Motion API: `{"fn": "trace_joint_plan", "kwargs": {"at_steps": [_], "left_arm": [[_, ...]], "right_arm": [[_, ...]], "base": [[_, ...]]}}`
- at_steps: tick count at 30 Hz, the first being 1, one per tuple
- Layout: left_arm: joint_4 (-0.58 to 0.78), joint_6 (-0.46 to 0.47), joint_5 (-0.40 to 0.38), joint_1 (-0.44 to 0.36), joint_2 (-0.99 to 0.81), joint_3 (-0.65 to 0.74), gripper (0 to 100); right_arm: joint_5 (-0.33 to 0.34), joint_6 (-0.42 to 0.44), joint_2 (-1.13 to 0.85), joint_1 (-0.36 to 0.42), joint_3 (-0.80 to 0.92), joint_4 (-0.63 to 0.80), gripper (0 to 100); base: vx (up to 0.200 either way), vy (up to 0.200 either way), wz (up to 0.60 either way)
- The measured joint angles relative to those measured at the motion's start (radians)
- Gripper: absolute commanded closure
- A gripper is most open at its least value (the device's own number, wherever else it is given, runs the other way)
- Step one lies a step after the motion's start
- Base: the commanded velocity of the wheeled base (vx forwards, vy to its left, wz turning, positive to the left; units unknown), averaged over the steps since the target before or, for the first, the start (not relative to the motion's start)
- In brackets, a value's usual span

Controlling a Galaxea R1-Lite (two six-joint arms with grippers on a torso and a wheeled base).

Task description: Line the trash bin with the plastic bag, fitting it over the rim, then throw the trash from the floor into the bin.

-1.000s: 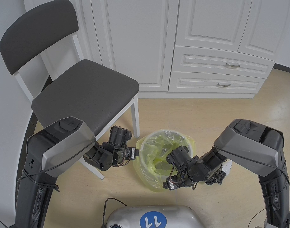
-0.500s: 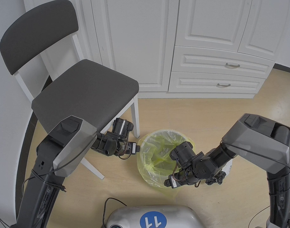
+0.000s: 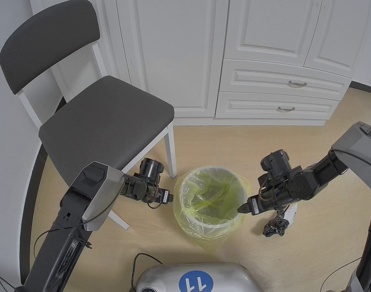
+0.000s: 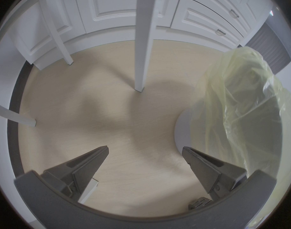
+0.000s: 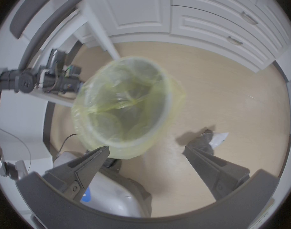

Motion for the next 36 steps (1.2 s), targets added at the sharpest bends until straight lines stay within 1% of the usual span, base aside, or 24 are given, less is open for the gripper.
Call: {"fn": "trace_joint_plan", "kwargs": {"at_steps": [3, 6, 12, 15, 21, 27, 32, 36], "left_arm": [[-0.008, 0.011, -0.013, 0.001, 0.011, -0.001, 0], [-0.001, 0.017, -0.017, 0.007, 0.011, -0.002, 0], [0.013, 0.016, -0.014, 0.007, -0.031, 0.02, 0], [0.011, 0.016, 0.009, 0.0, -0.069, 0.077, 0], [-0.022, 0.016, 0.093, -0.027, -0.148, 0.207, 0], [-0.152, 0.019, 0.13, -0.053, -0.227, 0.367, 0], [-0.218, 0.02, 0.144, -0.076, -0.282, 0.469, 0], [-0.245, 0.019, 0.148, -0.092, -0.317, 0.513, 0]], "right_arm": [[0.006, -0.037, -0.003, -0.064, -0.01, -0.001, 0], [0.006, -0.054, 0.01, -0.116, -0.029, -0.002, 0], [0.003, -0.056, 0.092, -0.162, -0.094, -0.003, 0], [0.001, -0.032, 0.151, -0.169, -0.146, -0.002, 0], [-0.009, 0.047, 0.268, -0.18, -0.296, 0.0, 0], [-0.023, 0.095, 0.39, -0.192, -0.501, 0.013, 0], [-0.032, 0.104, 0.497, -0.198, -0.674, 0.042, 0], [-0.041, 0.088, 0.578, -0.199, -0.807, 0.114, 0]], "base": [[0.0, 0.0, 0.0], [0.0, 0.0, 0.0], [0.0, 0.0, 0.0], [0.0, 0.0, 0.0], [0.0, 0.0, 0.0], [0.0, 0.0, 0.0], [0.0, 0.0, 0.0], [0.0, 0.0, 0.0]]}}
